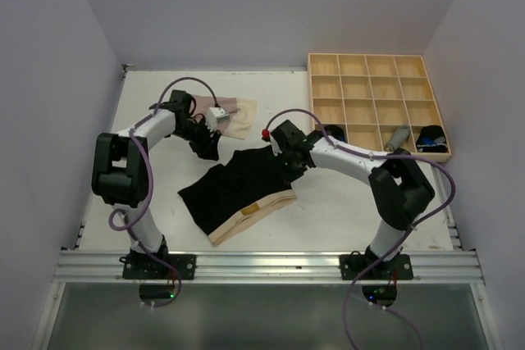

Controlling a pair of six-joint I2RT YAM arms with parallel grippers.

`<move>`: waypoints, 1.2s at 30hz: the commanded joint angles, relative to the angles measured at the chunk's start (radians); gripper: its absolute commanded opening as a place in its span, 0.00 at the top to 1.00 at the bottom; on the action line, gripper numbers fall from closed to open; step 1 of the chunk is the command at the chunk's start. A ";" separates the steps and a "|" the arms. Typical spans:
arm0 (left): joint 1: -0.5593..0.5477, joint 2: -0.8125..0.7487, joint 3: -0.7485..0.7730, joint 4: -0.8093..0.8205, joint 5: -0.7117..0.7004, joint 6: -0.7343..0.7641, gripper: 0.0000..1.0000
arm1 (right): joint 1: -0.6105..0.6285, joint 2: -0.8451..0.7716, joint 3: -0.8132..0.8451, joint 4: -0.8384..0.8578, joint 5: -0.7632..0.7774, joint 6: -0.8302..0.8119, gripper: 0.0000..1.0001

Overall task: Roll the underwear
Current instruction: Flatten the underwear

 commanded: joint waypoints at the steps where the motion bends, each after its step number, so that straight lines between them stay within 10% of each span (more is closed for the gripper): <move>1: -0.009 0.031 -0.026 0.102 -0.018 -0.053 0.50 | -0.001 0.035 -0.036 0.038 -0.015 0.020 0.83; 13: -0.042 0.085 -0.094 0.103 -0.054 -0.033 0.58 | 0.001 0.106 -0.087 0.092 -0.012 0.017 0.83; 17: -0.046 0.079 -0.097 0.117 -0.122 -0.057 1.00 | 0.001 0.127 -0.081 0.086 0.020 -0.016 0.84; 36: 0.063 -0.364 -0.388 0.306 -0.417 -0.145 1.00 | -0.001 0.356 0.364 -0.058 0.216 -0.230 0.89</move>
